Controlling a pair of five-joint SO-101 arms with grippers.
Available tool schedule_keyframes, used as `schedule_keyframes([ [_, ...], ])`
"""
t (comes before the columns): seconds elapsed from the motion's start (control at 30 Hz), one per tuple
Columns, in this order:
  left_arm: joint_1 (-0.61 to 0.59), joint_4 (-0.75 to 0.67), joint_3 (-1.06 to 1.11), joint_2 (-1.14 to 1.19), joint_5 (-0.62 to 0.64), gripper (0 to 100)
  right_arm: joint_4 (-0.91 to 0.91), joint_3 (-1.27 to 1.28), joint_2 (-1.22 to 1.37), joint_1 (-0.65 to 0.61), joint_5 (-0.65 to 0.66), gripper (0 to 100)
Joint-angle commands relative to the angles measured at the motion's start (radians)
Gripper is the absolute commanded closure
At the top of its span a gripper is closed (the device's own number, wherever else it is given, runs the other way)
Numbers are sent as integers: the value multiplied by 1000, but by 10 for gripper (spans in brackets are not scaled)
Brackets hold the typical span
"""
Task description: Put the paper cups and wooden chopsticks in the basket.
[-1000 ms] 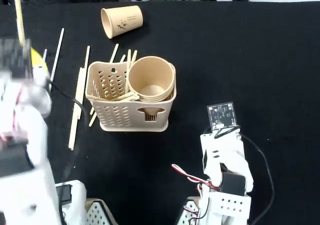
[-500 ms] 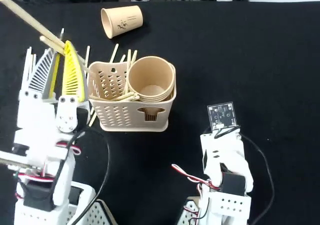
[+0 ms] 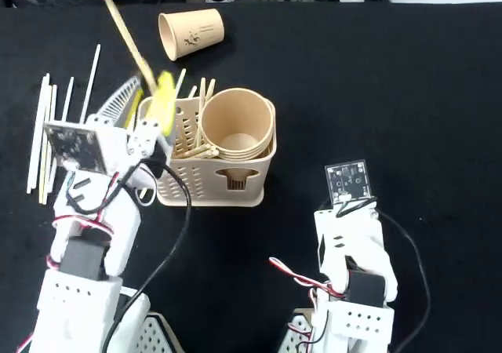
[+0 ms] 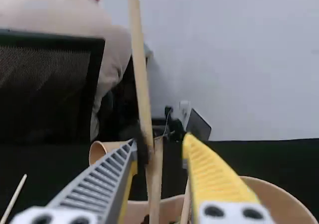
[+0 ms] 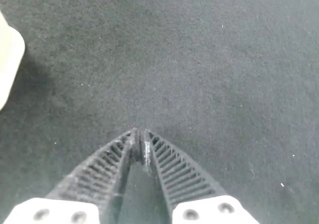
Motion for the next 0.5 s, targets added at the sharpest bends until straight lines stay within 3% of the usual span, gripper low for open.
schedule_keyframes([
  [0.0, -35, 230, -179, 3, 72, 780, 3, -4, -51, -15, 0, 986],
  [0.23, -182, 413, -398, 2, 83, 780, 5, -4, -51, -15, 0, 986],
  [0.47, -432, 574, -515, 118, 77, 776, 5, -4, -50, -15, 0, 986],
])
